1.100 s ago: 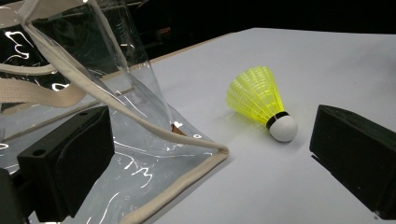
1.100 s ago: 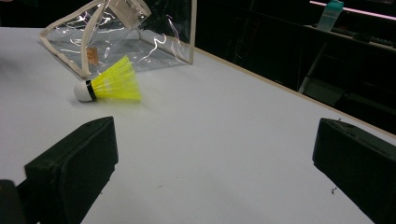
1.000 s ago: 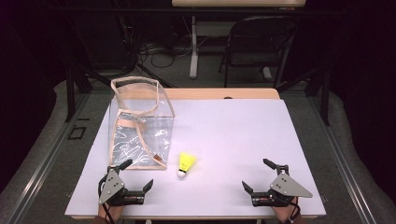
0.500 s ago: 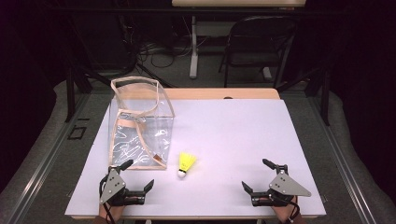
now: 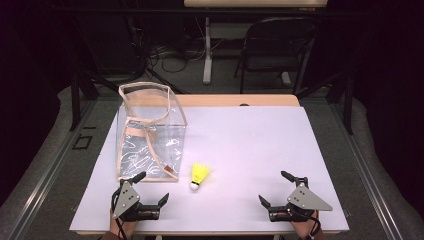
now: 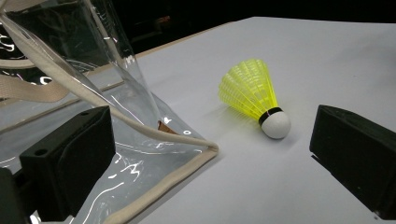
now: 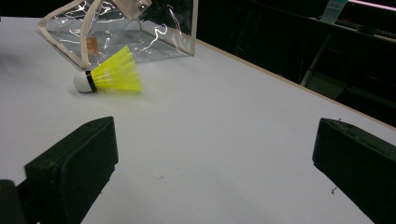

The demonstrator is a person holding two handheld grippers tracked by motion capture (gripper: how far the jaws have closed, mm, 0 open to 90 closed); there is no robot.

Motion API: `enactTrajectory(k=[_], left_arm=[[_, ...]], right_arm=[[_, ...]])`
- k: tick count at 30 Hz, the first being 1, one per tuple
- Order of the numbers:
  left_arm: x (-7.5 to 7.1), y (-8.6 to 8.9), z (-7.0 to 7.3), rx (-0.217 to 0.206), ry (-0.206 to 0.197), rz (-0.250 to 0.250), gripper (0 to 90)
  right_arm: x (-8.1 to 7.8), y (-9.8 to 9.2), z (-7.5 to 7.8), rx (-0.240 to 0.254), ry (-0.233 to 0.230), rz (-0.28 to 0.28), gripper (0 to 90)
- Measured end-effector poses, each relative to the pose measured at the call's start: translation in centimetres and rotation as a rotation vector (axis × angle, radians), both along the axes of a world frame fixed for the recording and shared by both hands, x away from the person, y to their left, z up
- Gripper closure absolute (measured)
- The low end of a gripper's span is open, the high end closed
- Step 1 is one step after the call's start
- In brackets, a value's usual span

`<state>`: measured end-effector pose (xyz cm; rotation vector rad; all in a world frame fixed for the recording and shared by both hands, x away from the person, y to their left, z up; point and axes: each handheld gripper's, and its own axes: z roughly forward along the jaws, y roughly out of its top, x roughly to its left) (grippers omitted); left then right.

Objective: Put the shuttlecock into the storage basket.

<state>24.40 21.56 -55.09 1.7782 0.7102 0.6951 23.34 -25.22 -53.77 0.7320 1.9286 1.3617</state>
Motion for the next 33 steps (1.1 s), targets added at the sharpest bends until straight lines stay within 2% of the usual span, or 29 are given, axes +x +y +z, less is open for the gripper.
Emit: enactTrajectory(k=[13, 21, 33], left_arm=[[0.0, -0.7, 0.2, 0.004, 0.016, 0.002, 0.1], [0.2, -1.3, 0.5, 0.01, 0.059, -0.007, 0.1], [0.5, -2.7, 0.7, 0.021, 0.068, -0.024, 0.0]], right_arm=[[0.1, 0.1, -0.1, -0.003, 0.006, 0.002, 0.0], [0.2, 0.0, -0.1, -0.006, 0.005, 0.003, 0.0], [0.2, 0.1, -0.2, -0.008, 0.013, 0.005, 0.0]])
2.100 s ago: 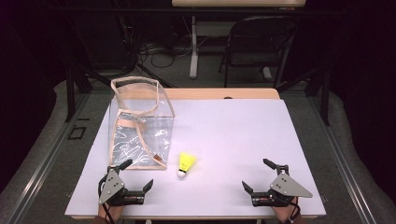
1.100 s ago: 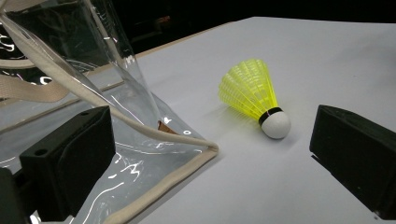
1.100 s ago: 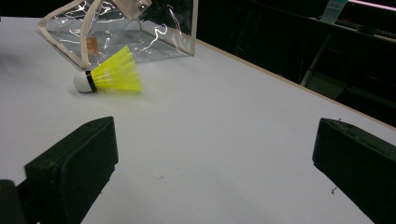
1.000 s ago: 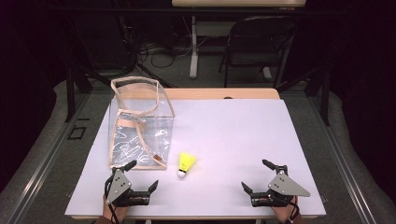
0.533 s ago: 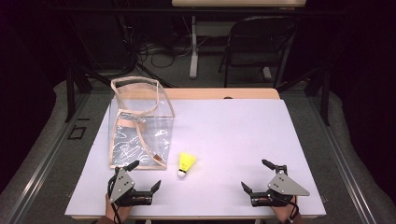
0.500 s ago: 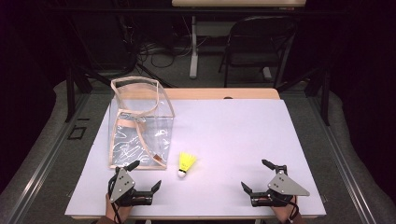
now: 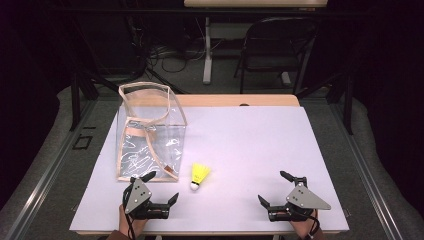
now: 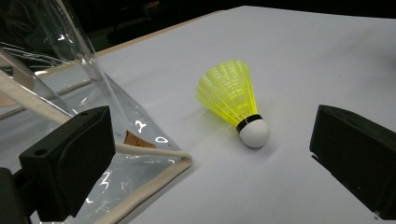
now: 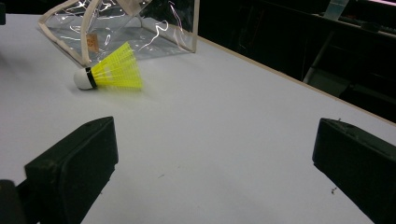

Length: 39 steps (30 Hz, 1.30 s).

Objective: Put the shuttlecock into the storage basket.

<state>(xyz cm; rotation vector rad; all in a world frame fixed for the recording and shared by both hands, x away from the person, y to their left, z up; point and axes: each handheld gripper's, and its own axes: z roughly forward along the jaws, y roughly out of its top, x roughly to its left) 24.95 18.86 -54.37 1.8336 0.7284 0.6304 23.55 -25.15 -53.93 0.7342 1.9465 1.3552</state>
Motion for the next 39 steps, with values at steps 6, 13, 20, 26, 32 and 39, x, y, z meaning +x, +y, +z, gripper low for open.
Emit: enactTrajectory(k=[6, 13, 20, 26, 32, 39], left_arm=[[0.2, -0.5, 0.0, -0.001, 0.012, 0.005, 0.0], [0.4, -1.0, 0.2, -0.001, 0.021, 0.005, 0.0], [0.5, -1.7, 0.3, 0.009, 0.027, 0.004, 0.0], [0.6, -2.3, 0.3, 0.01, 0.04, 0.008, 0.0], [0.7, -2.9, 0.3, 0.016, 0.044, 0.0, 0.0], [0.8, -3.5, 0.4, 0.02, 0.049, 0.005, 0.0]], right_arm=[[0.1, 0.0, -0.1, 0.0, 0.001, 0.002, 0.0], [0.1, 0.1, -0.1, -0.002, 0.006, 0.0, 0.0], [0.1, 0.0, -0.1, -0.001, 0.007, -0.001, 0.0], [0.1, 0.0, -0.1, -0.003, 0.008, -0.002, 0.0], [0.1, 0.1, -0.1, -0.007, 0.009, -0.002, 0.0], [0.1, 0.0, -0.1, -0.009, 0.008, -0.003, 0.0]])
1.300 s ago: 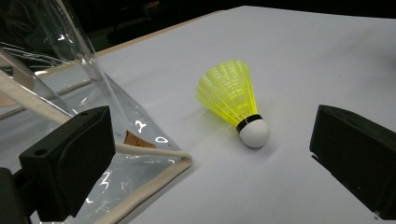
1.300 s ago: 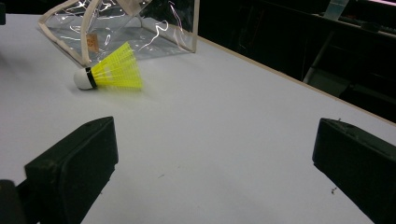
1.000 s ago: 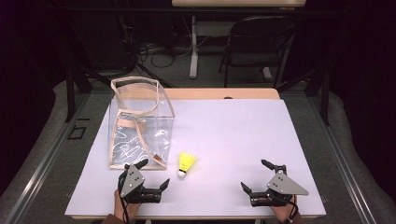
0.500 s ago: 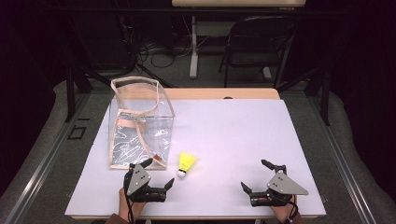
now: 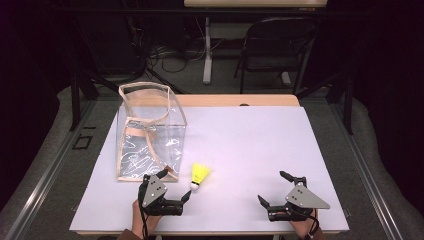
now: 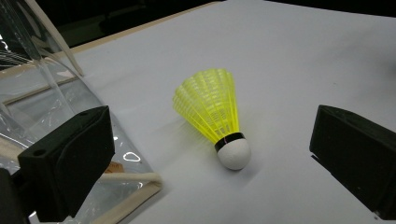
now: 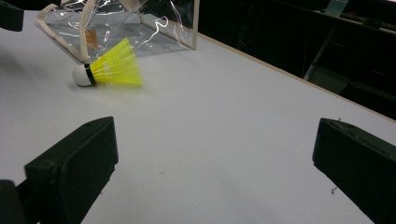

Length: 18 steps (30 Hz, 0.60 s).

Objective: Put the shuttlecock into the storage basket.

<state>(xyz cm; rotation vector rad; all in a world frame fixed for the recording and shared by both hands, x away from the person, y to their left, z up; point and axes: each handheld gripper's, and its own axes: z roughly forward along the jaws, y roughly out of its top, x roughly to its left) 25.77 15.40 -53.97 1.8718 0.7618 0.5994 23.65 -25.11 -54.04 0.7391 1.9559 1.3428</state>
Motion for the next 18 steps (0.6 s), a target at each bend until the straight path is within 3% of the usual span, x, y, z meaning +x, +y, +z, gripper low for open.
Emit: enactTrajectory(k=[18], left_arm=[[0.3, -1.4, -0.1, 0.018, 0.038, 0.007, 0.0]], right_arm=[[0.0, 0.0, 0.0, -0.003, 0.001, -0.003, 0.0]])
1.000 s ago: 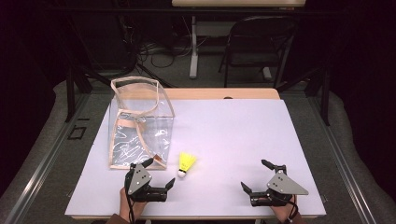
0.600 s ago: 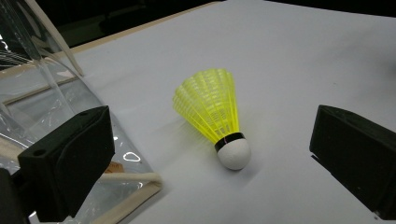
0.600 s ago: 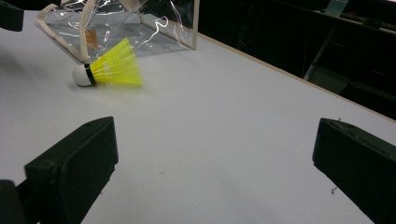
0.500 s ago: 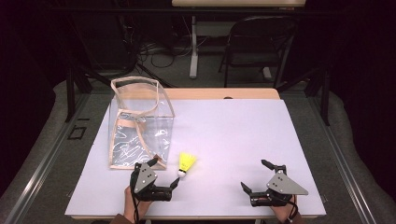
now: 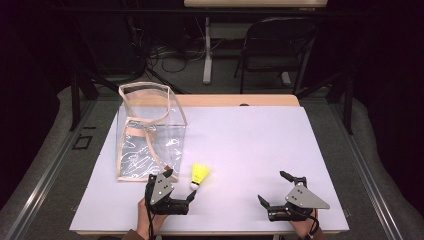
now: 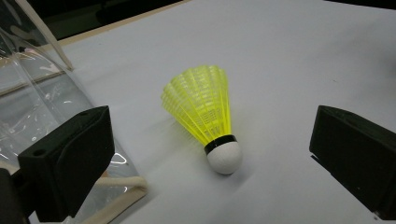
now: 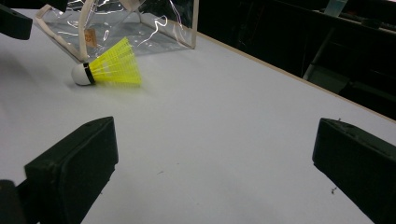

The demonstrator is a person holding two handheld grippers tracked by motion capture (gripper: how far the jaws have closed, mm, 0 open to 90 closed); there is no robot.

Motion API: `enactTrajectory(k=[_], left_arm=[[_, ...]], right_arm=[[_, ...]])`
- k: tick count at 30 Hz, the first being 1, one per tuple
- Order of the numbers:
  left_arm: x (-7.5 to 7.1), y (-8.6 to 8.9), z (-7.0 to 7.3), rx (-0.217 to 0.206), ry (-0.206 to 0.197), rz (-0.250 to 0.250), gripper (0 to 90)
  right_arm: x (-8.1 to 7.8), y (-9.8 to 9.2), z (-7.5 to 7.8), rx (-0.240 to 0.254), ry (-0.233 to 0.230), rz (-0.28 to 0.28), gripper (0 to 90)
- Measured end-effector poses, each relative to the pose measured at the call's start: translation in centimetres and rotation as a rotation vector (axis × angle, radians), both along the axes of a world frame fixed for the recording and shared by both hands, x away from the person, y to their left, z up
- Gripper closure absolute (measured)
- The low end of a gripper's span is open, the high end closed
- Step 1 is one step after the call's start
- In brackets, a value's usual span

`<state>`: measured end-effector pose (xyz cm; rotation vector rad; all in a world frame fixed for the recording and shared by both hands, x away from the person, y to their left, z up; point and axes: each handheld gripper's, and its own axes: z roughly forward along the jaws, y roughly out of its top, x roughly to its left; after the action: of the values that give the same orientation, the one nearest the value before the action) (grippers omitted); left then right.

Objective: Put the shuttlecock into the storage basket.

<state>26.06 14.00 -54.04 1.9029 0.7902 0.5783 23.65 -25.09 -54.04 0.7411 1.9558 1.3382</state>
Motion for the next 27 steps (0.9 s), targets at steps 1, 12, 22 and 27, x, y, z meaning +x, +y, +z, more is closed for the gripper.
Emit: enactTrajectory(k=[1, 12, 22, 27], left_arm=[[0.0, 0.0, 0.0, 0.003, 0.0, 0.001, 0.0], [0.2, -0.8, 0.0, 0.009, 0.012, 0.008, 0.0], [0.4, -1.4, -0.1, 0.018, 0.027, 0.0, 0.0], [0.7, -1.8, -0.2, 0.024, 0.046, 0.006, 0.0]], right_arm=[[0.0, 0.0, 0.0, -0.001, 0.0, 0.0, 0.0], [0.0, 0.0, 0.0, -0.001, 0.001, 0.0, 0.0], [0.0, 0.0, 0.0, -0.001, 0.001, 0.001, 0.0], [0.0, 0.0, 0.0, 0.0, 0.003, 0.002, 0.0]])
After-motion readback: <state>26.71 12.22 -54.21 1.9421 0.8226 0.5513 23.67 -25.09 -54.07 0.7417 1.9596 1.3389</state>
